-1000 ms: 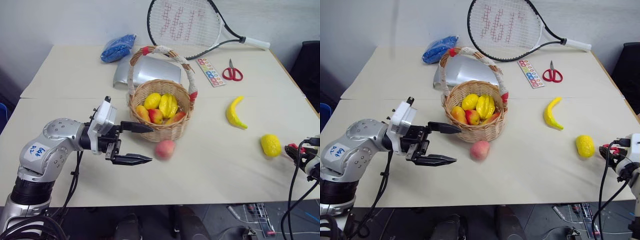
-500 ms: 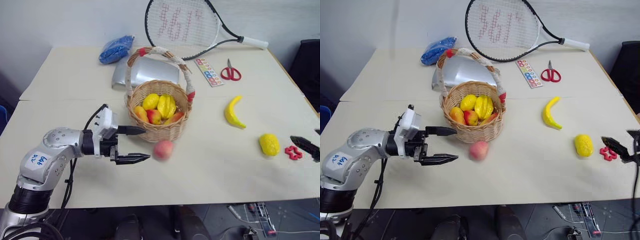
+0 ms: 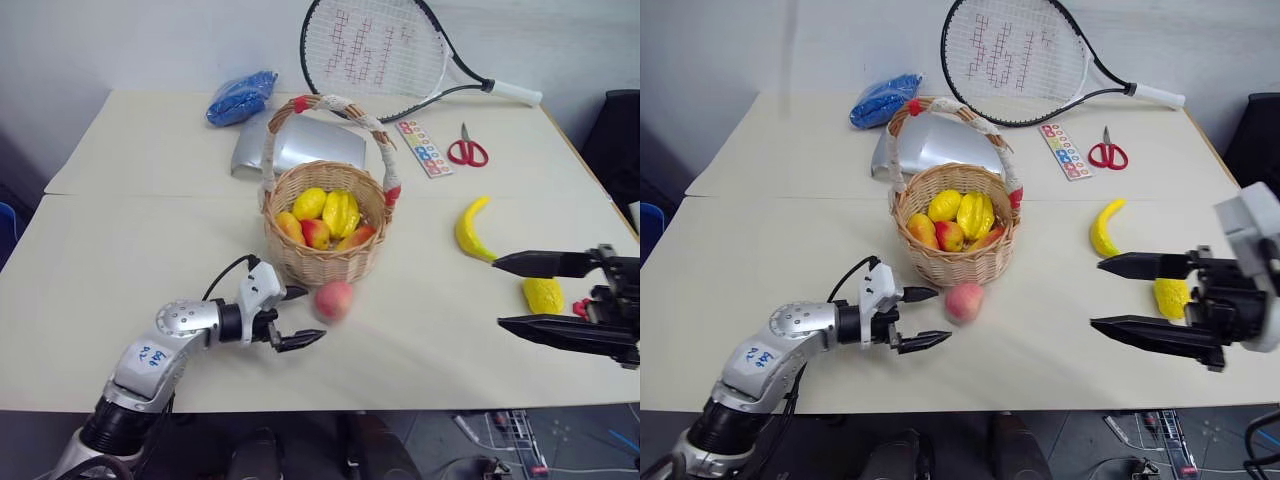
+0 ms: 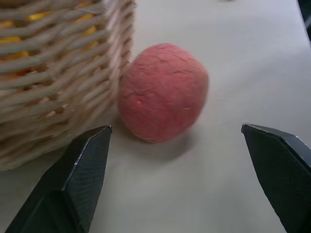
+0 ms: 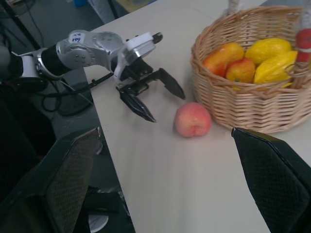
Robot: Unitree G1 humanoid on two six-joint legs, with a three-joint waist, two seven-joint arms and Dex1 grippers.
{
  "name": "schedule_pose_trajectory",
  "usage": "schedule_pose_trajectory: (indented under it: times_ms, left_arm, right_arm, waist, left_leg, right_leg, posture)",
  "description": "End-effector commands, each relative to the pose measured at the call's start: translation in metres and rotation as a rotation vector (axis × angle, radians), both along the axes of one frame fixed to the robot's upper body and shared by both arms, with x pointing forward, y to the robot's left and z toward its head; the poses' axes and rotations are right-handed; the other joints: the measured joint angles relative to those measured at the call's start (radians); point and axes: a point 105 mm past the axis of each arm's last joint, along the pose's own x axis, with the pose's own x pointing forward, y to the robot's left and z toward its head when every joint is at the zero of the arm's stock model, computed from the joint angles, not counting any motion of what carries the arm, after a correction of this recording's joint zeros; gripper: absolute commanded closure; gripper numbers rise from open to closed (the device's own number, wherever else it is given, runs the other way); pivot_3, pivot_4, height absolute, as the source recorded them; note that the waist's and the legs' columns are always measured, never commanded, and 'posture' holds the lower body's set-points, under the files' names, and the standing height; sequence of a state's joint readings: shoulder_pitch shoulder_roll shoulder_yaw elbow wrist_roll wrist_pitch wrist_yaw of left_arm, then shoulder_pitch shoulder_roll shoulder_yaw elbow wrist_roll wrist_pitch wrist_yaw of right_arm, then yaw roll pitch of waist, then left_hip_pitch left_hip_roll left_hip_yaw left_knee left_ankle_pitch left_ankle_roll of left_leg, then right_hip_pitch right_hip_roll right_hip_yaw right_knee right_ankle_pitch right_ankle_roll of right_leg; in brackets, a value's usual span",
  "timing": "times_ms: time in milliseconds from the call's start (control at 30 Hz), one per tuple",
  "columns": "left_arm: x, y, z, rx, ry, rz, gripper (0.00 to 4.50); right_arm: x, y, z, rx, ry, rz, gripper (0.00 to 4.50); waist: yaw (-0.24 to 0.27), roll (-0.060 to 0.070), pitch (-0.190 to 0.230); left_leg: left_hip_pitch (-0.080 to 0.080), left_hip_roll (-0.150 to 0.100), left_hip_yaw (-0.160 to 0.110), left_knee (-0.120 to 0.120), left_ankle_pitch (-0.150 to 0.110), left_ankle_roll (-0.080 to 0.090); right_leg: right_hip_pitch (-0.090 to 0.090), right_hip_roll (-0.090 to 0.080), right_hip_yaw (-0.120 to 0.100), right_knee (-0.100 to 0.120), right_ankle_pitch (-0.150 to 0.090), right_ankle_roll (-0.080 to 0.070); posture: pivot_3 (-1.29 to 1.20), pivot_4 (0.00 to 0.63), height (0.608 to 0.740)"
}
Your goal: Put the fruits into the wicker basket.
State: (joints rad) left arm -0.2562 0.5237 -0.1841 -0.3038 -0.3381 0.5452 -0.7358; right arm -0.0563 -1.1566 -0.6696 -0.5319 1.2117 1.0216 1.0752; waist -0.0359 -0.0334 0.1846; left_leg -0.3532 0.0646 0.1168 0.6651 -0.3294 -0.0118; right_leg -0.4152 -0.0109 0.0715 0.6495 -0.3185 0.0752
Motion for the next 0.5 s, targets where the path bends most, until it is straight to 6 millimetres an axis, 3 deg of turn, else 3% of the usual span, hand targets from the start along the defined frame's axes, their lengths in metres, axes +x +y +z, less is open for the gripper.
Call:
schedule_pose_trajectory:
  times_ms: [33,500]
  left_arm:
    - [0.007,-0.006,0.002,-0.003,-0.075,0.023,0.00]
    - [0.004,-0.032,-0.034,-0.008,-0.045,-0.084,0.00]
  right_arm:
    - [-0.002,0.011,0.004,0.009,-0.042,0.037,0.01]
    - [-0.007,0.013,-0.008,0.004,-0.039,0.029,0.01]
  waist:
    - [0.003,0.000,0.000]
    - [0.008,0.001,-0.001]
  left_leg:
    - [0.000,0.000,0.000,0.000,0.000,0.000]
    - [0.000,0.001,0.000,0.000,0.000,0.001]
  right_leg:
    - [0.000,0.000,0.000,0.000,0.000,0.000]
    - [0.001,0.000,-0.001,-0.002,0.001,0.001]
  posture:
    - [0.00,0.150,0.740]
    - [0.00,0.150,0.740]
